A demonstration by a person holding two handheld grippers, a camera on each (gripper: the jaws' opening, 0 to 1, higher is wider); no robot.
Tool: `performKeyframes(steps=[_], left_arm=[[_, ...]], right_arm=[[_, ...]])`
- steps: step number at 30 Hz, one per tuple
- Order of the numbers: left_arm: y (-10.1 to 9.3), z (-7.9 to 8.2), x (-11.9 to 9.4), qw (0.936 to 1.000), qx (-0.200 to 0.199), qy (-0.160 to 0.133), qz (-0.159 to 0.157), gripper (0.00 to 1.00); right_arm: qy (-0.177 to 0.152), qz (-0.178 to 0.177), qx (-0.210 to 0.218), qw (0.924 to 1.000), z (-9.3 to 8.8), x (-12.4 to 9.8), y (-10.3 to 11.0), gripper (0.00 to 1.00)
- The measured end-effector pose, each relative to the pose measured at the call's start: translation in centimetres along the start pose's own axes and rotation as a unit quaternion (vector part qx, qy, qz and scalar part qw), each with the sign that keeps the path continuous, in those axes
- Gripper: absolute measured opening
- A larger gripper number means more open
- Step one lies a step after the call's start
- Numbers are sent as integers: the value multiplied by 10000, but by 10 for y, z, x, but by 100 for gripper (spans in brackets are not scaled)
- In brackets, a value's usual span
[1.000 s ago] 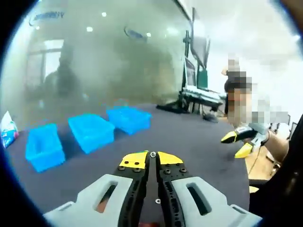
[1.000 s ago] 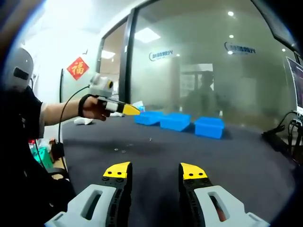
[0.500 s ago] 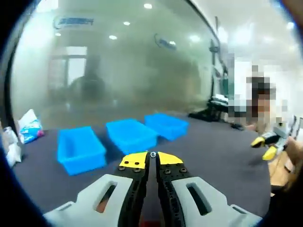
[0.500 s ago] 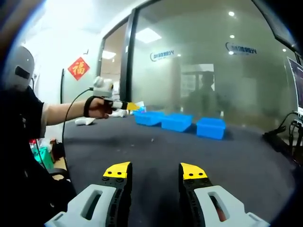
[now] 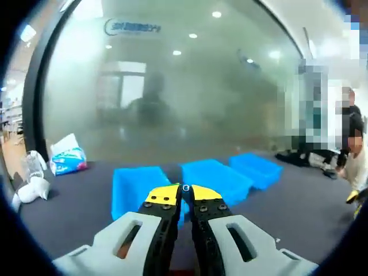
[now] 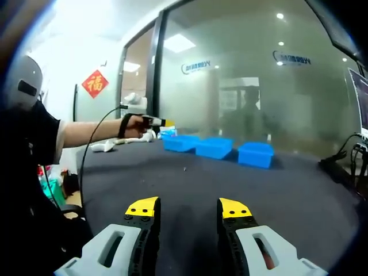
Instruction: Sort the screws, nuts, and washers into the corresponding bins
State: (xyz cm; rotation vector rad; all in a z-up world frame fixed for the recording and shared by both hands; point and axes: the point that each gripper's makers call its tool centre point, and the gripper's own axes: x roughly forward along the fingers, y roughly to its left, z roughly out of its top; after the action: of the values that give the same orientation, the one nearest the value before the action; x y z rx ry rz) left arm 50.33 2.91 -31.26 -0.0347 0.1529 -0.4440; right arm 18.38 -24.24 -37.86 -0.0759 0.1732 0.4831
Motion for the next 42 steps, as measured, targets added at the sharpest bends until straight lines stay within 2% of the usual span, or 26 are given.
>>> performKeyframes(steps=[11, 18, 27, 33, 35, 38, 42], left_arm=[[36, 3, 24, 9990, -79, 55, 428, 6], [38, -9, 34, 9986, -59, 216, 482, 6], [31, -15, 41, 9985, 41, 336, 429, 6], [33, -18, 42, 9984, 4, 352, 444, 6], [35, -18, 42, 9983, -5, 333, 483, 10], [36, -24, 41, 9975, 139, 473, 505, 25], [35, -29, 37, 9975, 56, 533, 463, 37]], right_arm=[[-4, -34, 42, 10000, -1, -2, -2, 36], [-8, -42, 54, 10000, -1, -3, -4, 36], [-2, -45, 50, 10000, -2, -3, -4, 36], [-6, -28, 47, 10000, -1, -3, -4, 36], [-7, -25, 42, 10000, -1, -3, -5, 36], [-2, -21, 40, 10000, -2, -3, -6, 36], [1, -8, 34, 10000, -3, -3, -5, 36]])
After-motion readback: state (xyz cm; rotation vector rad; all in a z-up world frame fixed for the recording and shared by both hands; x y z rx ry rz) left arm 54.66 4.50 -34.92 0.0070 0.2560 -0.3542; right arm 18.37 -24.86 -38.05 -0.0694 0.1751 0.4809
